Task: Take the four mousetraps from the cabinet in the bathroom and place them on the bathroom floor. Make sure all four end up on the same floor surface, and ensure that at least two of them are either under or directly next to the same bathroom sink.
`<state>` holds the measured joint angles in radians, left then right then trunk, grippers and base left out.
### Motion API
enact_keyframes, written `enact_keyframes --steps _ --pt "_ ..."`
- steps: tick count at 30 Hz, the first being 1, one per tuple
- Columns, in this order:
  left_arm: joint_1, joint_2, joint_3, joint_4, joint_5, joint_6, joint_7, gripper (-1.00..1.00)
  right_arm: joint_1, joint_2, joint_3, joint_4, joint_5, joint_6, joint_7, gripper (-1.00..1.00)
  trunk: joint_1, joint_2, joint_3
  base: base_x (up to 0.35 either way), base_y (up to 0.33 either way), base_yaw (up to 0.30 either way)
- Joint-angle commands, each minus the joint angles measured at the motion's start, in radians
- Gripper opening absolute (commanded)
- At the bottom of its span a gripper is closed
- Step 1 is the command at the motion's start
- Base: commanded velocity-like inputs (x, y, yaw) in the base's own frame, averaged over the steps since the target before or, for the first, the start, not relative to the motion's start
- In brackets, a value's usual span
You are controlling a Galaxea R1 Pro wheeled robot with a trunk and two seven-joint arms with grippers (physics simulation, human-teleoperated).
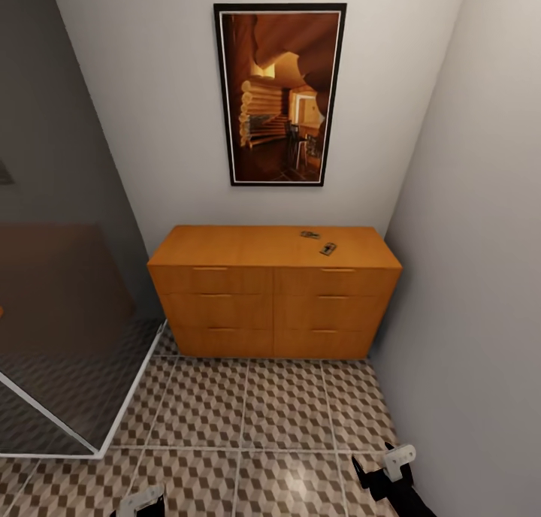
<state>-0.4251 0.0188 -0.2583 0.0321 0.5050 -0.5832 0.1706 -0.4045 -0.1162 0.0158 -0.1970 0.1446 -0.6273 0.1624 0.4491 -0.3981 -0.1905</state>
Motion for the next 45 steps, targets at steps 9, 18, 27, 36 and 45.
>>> enact_keyframes --steps 9,18,27,36,45 --pt "-0.002 0.0 -0.009 0.003 0.003 -0.004 0.004 1.0 -0.001 0.0 0.001 0.0 0.003 -0.003 0.0 1.0 0.001 -0.002 0.003 0.195 0.0 -0.11" --pt "-0.002 0.0 -0.009 0.003 0.002 -0.004 0.004 1.0 -0.001 0.0 0.001 0.0 0.003 -0.003 0.0 1.0 0.001 -0.002 0.004 0.182 0.0 -0.023" --pt "-0.002 0.0 -0.009 0.003 0.002 -0.004 0.004 1.0 -0.001 0.0 0.001 0.001 0.003 -0.003 0.0 1.0 0.001 -0.002 0.004 0.13 0.0 -0.001" --pt "-0.002 0.0 -0.009 0.003 0.003 -0.004 0.004 1.0 0.0 0.0 0.001 0.001 0.003 -0.003 0.0 1.0 0.001 -0.002 0.004 0.108 0.0 0.0" --pt "-0.002 0.0 -0.009 0.003 0.003 -0.004 0.004 1.0 -0.001 0.0 0.001 0.001 0.003 -0.003 0.0 1.0 0.001 -0.002 0.004 0.099 0.0 0.0"
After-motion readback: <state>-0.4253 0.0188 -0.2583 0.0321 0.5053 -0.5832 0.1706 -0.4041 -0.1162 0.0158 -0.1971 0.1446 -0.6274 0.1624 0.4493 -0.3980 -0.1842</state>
